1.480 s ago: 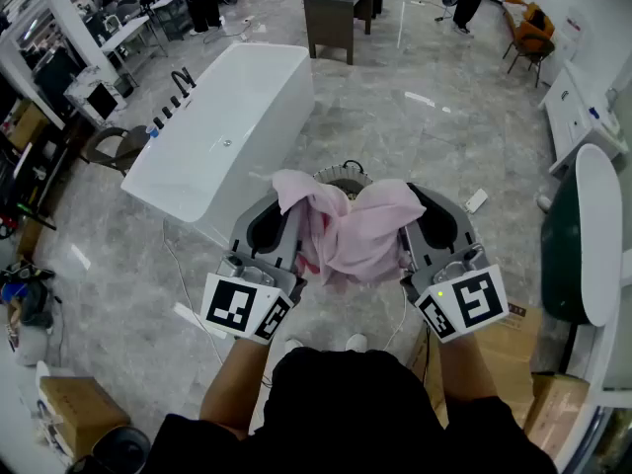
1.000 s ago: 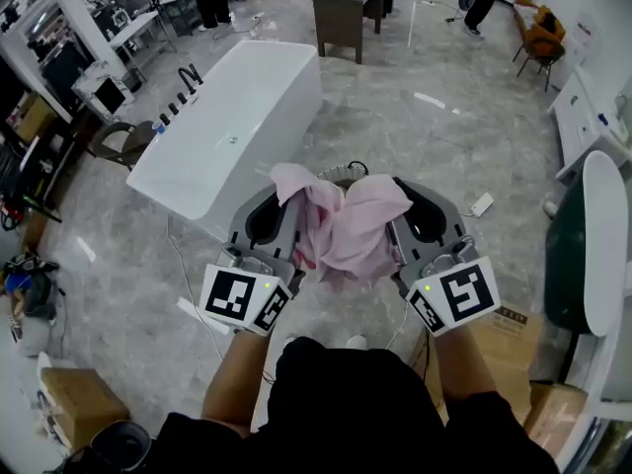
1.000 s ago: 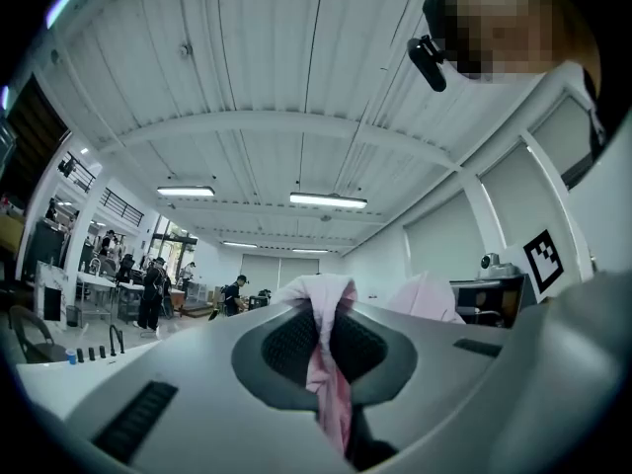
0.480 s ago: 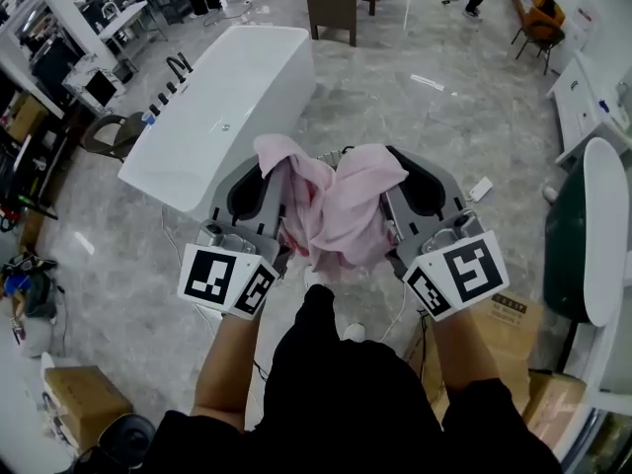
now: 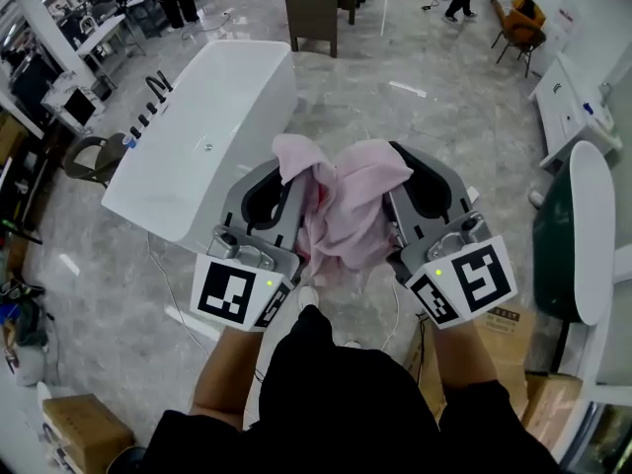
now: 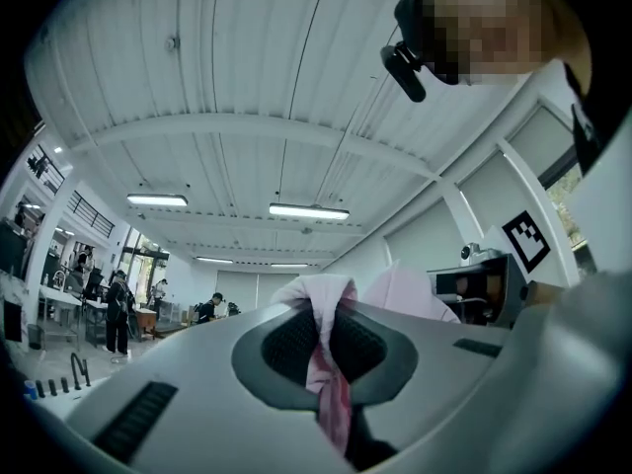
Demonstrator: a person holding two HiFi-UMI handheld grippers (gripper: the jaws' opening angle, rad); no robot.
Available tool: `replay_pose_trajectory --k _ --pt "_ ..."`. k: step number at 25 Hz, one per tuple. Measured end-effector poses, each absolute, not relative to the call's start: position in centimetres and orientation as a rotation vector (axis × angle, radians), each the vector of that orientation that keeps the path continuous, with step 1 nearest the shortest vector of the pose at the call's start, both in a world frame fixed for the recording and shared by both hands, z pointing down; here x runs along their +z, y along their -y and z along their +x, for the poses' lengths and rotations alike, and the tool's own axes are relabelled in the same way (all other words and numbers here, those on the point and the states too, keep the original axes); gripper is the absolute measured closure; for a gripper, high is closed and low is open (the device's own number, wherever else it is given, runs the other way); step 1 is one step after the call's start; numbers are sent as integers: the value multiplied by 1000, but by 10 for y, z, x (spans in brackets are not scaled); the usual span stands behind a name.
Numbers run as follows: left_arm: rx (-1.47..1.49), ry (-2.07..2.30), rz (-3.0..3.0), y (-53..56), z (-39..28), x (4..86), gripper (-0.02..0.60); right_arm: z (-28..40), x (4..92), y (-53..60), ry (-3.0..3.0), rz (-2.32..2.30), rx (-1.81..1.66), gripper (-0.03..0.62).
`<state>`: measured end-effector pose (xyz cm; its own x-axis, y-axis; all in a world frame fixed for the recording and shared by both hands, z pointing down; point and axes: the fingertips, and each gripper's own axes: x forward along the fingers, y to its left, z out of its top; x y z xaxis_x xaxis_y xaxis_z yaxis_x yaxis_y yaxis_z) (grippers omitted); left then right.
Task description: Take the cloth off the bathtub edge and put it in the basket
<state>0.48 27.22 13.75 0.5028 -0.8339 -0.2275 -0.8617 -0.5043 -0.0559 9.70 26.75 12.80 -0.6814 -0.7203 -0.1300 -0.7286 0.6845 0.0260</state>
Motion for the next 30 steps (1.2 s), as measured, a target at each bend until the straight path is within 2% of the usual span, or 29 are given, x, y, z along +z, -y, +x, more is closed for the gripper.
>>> replay_pose_trajectory --k 16,30 --pt "313 -1409 -2743 -140 -29 164 557 53 148 -128 -2786 -1352 76 548" --pt "370 -1299 -2805 -62 -60 153 557 17 117 -34 -2715 -1454 149 548"
